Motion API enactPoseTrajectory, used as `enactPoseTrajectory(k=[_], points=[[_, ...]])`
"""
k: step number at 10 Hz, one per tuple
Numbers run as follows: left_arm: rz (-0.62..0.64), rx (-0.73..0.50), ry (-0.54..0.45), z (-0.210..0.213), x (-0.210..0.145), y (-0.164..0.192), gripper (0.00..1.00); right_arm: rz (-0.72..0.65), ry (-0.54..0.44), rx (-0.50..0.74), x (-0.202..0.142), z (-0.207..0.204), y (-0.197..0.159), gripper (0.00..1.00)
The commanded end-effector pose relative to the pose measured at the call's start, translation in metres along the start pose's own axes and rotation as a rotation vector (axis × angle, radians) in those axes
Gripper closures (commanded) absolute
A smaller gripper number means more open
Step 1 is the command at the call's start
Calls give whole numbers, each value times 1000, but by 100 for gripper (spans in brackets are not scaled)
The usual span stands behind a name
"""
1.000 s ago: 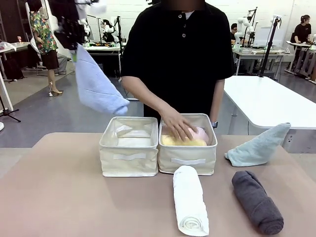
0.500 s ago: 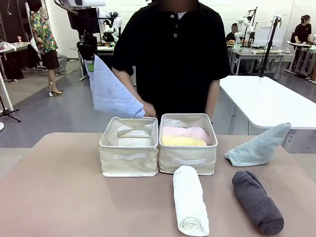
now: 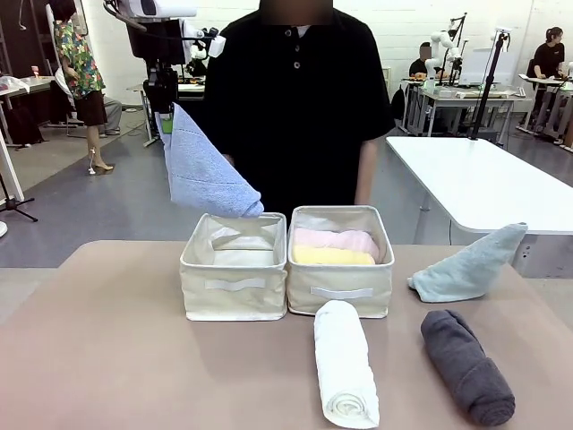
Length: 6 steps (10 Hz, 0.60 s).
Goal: Sort the towels based on their folding style.
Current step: Pick up one triangle-folded towel and place it in the left Fabric basket.
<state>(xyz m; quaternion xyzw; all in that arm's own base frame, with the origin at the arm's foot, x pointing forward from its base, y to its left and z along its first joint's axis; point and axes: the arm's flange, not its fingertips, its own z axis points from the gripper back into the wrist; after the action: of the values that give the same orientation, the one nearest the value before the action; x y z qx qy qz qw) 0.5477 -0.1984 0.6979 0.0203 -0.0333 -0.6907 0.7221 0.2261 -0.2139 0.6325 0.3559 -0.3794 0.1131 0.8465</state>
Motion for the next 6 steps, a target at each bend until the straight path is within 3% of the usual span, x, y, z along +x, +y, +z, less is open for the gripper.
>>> enactPoseTrajectory(k=[1, 3, 6], points=[[-1, 0, 0, 0, 0, 0, 84, -5, -20, 26, 2, -1, 1, 0], [101, 20, -21, -19, 12, 4, 84, -5, -20, 26, 2, -1, 1, 0], [186, 104, 45, -42, 23, -2, 84, -5, -20, 26, 2, -1, 1, 0]])
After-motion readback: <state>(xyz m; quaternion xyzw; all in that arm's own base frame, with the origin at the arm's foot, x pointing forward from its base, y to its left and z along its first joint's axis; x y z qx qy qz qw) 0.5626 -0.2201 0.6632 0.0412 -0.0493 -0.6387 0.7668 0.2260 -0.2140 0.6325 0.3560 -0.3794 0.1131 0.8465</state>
